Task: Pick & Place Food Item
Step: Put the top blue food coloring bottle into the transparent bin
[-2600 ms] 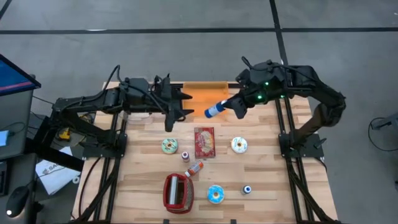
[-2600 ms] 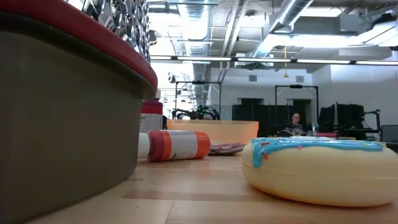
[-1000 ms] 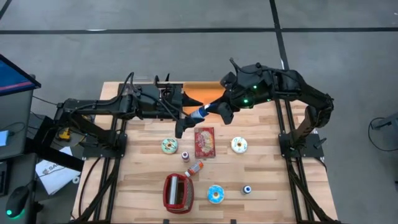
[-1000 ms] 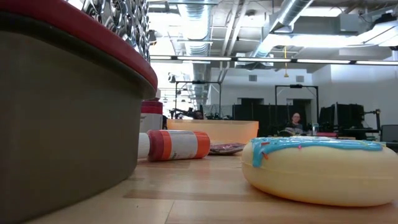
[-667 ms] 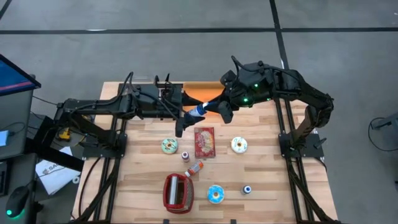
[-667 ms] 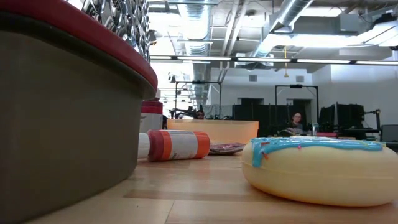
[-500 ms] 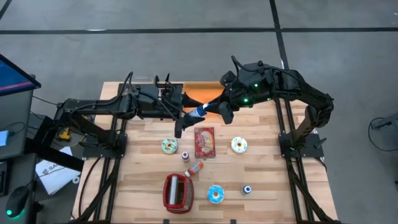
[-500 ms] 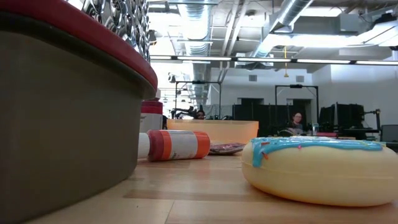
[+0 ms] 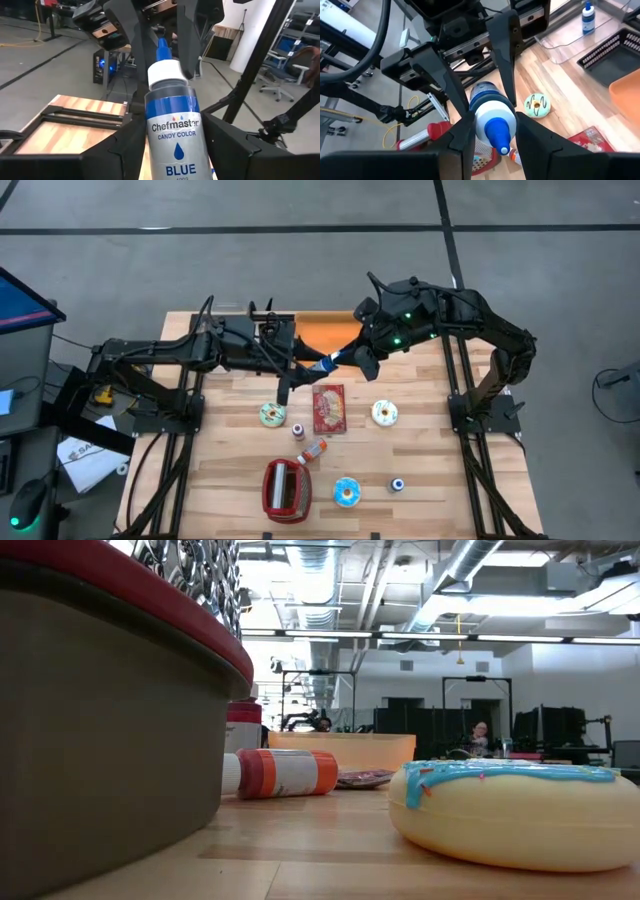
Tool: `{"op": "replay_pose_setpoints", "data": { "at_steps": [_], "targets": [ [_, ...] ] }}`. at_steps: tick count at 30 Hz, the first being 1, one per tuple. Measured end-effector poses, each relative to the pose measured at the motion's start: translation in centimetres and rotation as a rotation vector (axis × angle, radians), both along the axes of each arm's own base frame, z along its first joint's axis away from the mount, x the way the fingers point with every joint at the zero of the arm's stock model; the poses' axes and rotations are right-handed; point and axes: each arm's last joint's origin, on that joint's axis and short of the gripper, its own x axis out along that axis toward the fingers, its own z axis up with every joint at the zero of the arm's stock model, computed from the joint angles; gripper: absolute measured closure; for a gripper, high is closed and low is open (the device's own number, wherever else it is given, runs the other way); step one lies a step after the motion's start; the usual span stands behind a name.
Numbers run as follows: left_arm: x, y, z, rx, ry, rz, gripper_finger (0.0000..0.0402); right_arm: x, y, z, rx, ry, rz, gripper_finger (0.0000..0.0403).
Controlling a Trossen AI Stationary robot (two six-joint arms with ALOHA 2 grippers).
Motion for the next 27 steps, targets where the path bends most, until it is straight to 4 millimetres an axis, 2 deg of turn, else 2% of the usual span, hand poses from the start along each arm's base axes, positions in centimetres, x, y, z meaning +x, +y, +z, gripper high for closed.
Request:
{"op": "replay_pose_setpoints", "data": {
  "at_steps": [10,20,27],
  "targets": [
    [0.1,-0.1,-0.5,-0.028,0.046,-0.02,0.0212,0.4,-0.1,-0.2,-0.004,-0.001,0.014,0.0291],
    [0.1,0.6,-0.4,-0.052,0.036,0.005,0.0287,0.5,-0.2,0.0,-0.027,-0.026,0.023,0.029],
    [-0.2,0.9,0.2,-0.043,-0.004,0.026,0.0291,0.2,-0.2,1.0,-0.071,-0.111,0.037,0.0248]
  ]
}}
